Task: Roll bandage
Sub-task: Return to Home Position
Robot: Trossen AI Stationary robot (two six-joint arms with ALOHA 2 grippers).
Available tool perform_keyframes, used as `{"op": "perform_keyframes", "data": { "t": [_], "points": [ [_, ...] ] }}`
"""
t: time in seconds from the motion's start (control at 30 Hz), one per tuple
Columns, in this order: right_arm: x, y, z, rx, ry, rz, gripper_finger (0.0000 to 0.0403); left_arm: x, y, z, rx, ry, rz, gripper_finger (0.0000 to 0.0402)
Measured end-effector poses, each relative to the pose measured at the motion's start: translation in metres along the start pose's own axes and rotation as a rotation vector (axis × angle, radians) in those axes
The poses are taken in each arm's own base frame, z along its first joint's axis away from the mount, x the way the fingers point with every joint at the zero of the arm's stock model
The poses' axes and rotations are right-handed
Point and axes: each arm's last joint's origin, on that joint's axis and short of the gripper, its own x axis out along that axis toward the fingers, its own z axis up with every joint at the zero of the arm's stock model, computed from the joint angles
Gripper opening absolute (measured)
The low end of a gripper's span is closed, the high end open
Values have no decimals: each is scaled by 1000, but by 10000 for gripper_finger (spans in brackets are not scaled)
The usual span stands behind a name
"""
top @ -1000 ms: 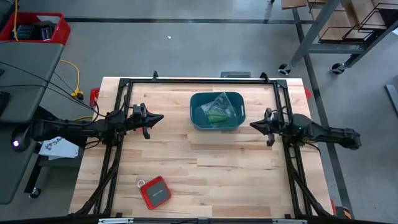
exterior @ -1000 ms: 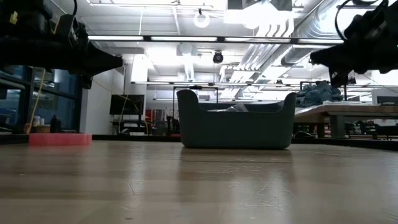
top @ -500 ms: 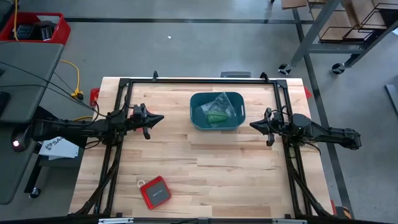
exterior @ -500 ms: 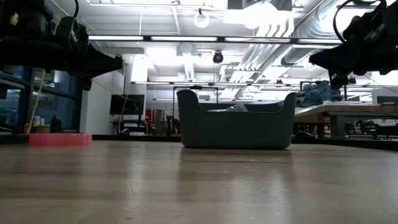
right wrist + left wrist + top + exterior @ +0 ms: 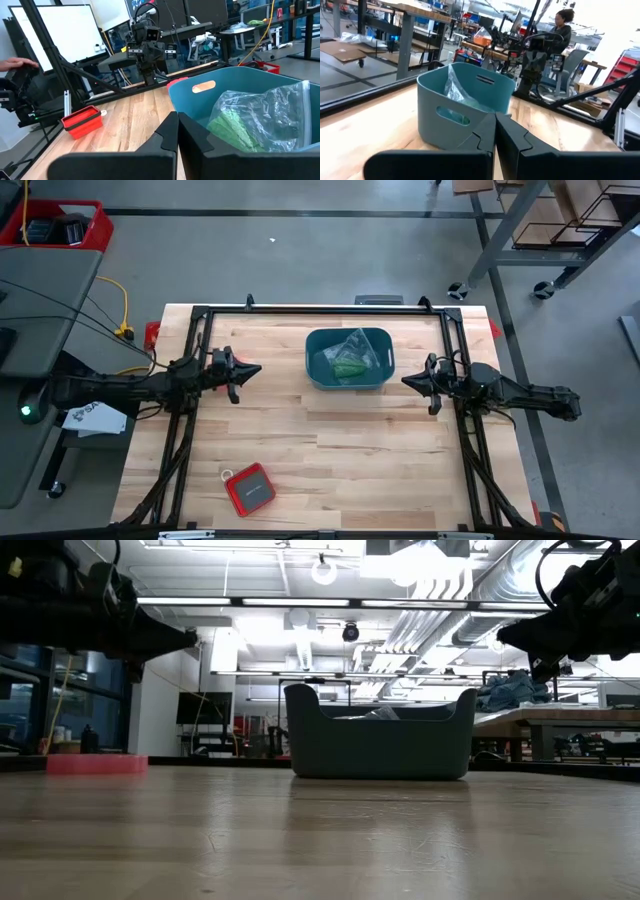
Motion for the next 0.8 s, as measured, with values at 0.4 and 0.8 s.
{"op": "perform_keyframes", "data": {
  "t": [0.4,0.8],
  "points": [
    [0,0,0,0,1,0,0,-29,-3,6,184,-79,-71,3],
    [0,0,0,0,1,0,0,-28,-2,-1,285,-14,-68,3]
  ]
}}
